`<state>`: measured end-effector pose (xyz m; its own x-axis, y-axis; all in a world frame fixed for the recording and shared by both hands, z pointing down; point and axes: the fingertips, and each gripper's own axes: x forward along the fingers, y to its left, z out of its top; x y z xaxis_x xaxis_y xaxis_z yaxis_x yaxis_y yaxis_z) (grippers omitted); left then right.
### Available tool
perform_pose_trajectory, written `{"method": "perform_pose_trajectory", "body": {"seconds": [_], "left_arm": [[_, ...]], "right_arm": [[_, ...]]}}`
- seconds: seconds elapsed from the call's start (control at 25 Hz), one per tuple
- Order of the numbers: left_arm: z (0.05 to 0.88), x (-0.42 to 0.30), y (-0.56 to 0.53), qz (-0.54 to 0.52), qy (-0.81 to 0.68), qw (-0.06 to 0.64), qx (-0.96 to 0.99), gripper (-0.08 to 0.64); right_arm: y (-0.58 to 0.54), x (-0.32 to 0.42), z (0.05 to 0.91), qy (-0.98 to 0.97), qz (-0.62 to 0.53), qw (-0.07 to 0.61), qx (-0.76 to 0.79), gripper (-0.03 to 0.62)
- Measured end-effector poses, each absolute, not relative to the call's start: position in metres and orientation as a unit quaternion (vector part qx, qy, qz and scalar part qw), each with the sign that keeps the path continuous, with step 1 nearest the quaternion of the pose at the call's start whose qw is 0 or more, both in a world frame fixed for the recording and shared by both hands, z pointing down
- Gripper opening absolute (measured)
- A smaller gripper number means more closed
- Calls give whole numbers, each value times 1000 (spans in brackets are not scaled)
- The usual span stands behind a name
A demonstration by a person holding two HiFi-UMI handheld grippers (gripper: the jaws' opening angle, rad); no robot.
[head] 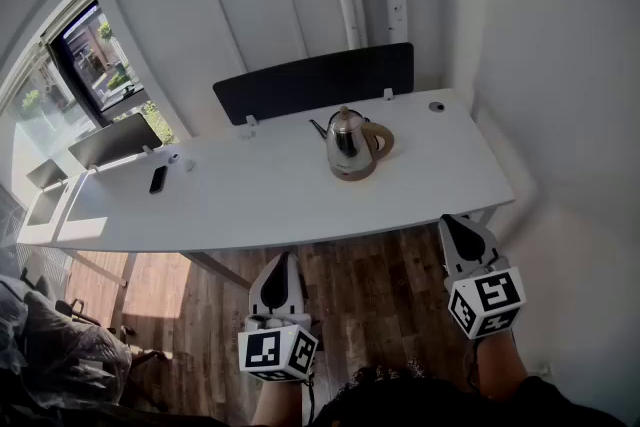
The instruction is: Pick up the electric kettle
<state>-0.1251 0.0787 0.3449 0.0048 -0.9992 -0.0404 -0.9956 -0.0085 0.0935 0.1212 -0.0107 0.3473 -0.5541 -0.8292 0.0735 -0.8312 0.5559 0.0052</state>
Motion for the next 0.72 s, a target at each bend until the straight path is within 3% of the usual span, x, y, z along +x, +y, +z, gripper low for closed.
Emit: {"method": "perform_pose_trajectory", "body": {"seconds": [0.72], "left_arm": [[344, -121, 67, -50, -705, 21, 707, -9]], "right_arm": [[-21, 119, 347, -888, 17, 16, 458, 5]]}}
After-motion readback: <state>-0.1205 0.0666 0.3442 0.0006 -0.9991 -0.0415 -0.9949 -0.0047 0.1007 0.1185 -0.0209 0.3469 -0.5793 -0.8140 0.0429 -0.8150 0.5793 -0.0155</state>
